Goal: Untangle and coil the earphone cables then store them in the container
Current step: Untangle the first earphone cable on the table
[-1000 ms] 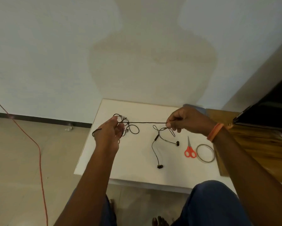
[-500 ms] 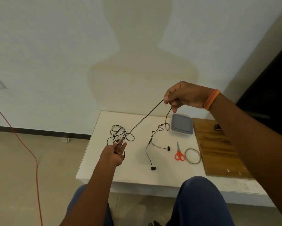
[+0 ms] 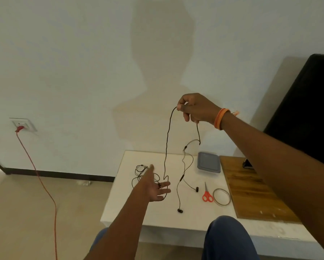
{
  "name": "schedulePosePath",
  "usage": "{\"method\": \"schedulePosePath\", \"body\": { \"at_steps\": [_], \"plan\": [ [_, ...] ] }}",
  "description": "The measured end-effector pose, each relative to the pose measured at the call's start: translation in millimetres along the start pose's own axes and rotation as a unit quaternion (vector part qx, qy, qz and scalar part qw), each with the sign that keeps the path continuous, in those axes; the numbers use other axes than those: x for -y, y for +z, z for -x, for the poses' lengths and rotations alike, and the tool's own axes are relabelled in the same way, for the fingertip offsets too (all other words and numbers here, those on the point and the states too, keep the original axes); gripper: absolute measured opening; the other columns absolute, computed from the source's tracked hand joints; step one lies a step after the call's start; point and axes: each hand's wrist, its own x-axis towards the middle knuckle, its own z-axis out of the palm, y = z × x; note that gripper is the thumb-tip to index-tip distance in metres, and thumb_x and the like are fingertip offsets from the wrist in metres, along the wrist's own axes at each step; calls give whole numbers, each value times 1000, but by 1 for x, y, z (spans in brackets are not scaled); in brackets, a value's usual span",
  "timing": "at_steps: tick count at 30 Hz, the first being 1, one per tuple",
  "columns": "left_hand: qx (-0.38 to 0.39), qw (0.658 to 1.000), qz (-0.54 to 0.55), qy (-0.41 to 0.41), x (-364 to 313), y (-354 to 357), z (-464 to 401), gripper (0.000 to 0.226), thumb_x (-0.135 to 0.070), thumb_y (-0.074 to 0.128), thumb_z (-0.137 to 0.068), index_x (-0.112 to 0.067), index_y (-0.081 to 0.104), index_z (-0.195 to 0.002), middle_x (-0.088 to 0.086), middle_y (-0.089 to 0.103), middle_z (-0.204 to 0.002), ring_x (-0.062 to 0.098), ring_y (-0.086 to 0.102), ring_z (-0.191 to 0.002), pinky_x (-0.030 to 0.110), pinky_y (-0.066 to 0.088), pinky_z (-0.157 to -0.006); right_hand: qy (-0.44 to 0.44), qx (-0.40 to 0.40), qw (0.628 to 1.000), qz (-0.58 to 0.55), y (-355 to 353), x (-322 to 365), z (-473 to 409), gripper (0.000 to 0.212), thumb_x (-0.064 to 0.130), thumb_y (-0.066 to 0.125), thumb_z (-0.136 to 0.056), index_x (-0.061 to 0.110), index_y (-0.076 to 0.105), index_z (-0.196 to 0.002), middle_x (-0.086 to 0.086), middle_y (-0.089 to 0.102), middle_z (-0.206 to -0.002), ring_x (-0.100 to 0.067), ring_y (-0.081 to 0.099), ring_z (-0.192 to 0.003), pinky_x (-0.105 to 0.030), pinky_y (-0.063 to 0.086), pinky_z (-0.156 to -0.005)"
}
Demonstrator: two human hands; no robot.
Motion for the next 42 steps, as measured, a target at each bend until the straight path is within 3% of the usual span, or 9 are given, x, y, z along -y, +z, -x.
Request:
{"method": "schedulePosePath", "body": {
  "at_steps": [3,9,13,16,20,26,33,38,42],
  "plan": [
    [17,994,-105,15,-7,4,20,83,-73,23,-92,-13,30,-148,10,75,-103,30,72,-91,36,46,-81,-49,10,998,26,-7,14,2,16,22,57,-96,9,66,-93,-2,65,-64,-9,51,-53,-21,44,-55],
    [0,949,310,57,-12,6,38,67,-53,23,-102,-10,13,-152,31,50,-132,44,58,-117,52,35,-111,-80,9,995,52,-18,13,1,15,0,51,-94,6,64,-100,-3,69,-84,-20,66,-81,-26,59,-67],
    [-45,993,96,48,-11,15,48,29,-19,37,-100,-2,60,-102,10,72,-83,25,68,-82,35,51,-74,-103,-12,994,21,-19,15,3,21,-5,54,-90,7,70,-93,-5,73,-88,-19,70,-85,-25,58,-78],
    [-166,960,-19,223,-32,11,49,14,-6,48,-88,-3,60,-81,9,62,-64,22,59,-55,23,44,-47,-132,-23,991,17,-23,18,7,30,-13,55,-81,10,72,-73,-5,74,-89,-9,69,-88,-23,53,-82],
    [-245,825,-220,459,-76,0,58,11,-16,58,-89,-19,66,-97,4,70,-88,23,66,-85,30,50,-74,-151,-28,987,-48,-20,21,9,39,-22,49,-77,8,65,-58,-13,74,-93,-12,71,-92,-30,57,-86],
    [-57,812,-427,393,-67,28,38,56,-23,71,-88,-17,49,-140,-2,46,-122,15,46,-121,36,41,-106,-147,-37,963,-222,-9,29,12,25,-16,54,-87,-3,64,-67,-23,70,-103,-26,70,-98,-31,56,-87],
    [-53,842,-370,389,-53,43,22,14,-21,65,-92,-13,77,-94,-1,73,-91,11,66,-88,22,42,-78,-140,-4,943,-302,-21,29,18,27,-11,53,-92,-1,64,-70,-25,66,-115,-31,66,-108,-41,55,-92],
    [-132,857,-296,400,-78,16,38,16,-19,67,-89,-12,78,-99,2,75,-97,10,64,-93,21,44,-82,-76,42,988,-130,-38,-20,22,33,-21,56,-81,3,68,-63,-20,69,-107,-30,67,-105,-37,57,-87],
    [-176,813,-301,466,-92,15,53,17,-18,60,-92,-16,77,-91,4,73,-76,11,64,-74,20,44,-65,-53,32,980,187,-21,-64,29,38,-22,50,-73,7,66,-55,-15,72,-103,-22,64,-111,-9,41,-87]
  ]
}}
